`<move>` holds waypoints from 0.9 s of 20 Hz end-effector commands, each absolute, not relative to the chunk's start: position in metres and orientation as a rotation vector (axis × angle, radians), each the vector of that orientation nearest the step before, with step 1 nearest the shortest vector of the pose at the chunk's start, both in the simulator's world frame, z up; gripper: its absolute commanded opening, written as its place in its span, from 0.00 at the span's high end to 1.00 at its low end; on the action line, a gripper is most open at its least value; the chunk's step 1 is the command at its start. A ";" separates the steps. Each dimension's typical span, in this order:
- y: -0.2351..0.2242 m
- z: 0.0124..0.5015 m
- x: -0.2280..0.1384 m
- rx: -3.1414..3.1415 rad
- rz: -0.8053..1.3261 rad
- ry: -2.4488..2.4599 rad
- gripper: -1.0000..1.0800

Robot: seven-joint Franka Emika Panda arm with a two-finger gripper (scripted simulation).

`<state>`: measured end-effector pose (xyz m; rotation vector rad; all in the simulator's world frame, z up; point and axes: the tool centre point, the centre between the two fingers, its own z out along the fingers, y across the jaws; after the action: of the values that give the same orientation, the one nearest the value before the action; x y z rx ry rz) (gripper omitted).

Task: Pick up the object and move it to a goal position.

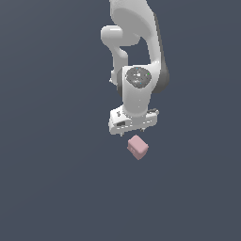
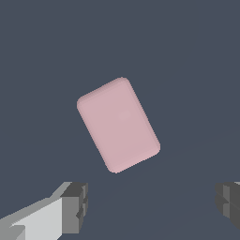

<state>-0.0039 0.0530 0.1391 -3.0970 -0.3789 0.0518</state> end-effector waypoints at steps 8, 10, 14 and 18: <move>0.071 0.125 0.015 -3.032 0.023 -0.790 0.04; 0.074 0.122 0.019 -3.014 0.017 -0.864 0.04; 0.079 0.118 0.024 -2.982 0.008 -0.980 0.04; 0.083 0.116 0.027 -2.959 0.003 -1.053 0.04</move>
<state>0.0260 0.0813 0.1166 -2.9680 -1.0244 0.0052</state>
